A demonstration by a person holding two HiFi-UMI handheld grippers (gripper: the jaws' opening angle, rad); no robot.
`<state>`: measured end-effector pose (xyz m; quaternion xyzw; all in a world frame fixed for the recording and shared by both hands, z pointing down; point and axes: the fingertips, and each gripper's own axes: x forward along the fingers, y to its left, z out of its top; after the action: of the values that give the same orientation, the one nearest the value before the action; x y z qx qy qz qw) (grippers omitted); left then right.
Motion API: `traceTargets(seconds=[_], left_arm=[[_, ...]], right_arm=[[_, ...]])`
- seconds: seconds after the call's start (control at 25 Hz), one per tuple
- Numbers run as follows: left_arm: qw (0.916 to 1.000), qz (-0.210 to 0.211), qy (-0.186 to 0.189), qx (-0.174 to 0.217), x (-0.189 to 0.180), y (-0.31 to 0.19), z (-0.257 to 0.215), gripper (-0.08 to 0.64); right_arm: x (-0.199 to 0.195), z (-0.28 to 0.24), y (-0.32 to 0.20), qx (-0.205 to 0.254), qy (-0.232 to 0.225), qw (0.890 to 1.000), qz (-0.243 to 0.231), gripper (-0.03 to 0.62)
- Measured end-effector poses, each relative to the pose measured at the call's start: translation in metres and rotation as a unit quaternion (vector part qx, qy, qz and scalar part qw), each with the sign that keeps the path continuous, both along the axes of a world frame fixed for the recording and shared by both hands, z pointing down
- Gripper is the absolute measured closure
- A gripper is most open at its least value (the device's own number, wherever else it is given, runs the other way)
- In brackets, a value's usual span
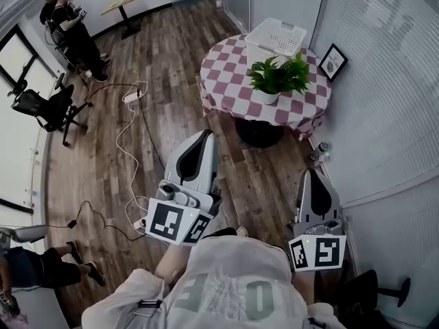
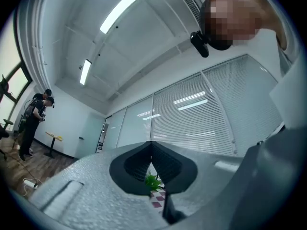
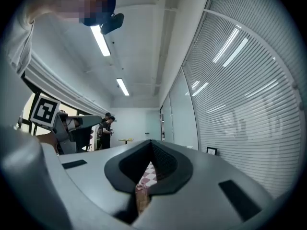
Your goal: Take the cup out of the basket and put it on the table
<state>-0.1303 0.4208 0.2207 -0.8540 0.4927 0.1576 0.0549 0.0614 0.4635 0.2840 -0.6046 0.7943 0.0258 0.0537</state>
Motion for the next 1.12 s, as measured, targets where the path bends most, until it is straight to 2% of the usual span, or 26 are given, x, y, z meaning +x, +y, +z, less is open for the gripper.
traceTargets(seconds=[0.16,0.44,0.6,0.84,1.12], left_arm=[[0.9999,-0.004,-0.003,-0.014,0.004,-0.001,0.007,0.555],[0.9991,-0.033,0.005,-0.028,-0.012,-0.013,0.017,0.555],[0.9990,-0.038,0.011,-0.021,-0.014,-0.035,0.019,0.555],[0.9993,-0.017,0.025,-0.022,-0.002,-0.089,0.015,0.555],[0.9994,0.022,0.009,-0.027,0.025,-0.165,0.015,0.555]], right_arm=[[0.006,0.012,-0.006,-0.007,0.026,1.000,0.010,0.583],[0.001,0.021,-0.022,-0.018,0.022,0.999,-0.019,0.583],[0.007,0.024,-0.043,-0.013,0.019,1.000,-0.016,0.583],[0.016,0.012,-0.085,-0.002,0.017,1.000,-0.007,0.583],[0.025,0.012,-0.151,-0.010,0.020,1.000,0.011,0.583]])
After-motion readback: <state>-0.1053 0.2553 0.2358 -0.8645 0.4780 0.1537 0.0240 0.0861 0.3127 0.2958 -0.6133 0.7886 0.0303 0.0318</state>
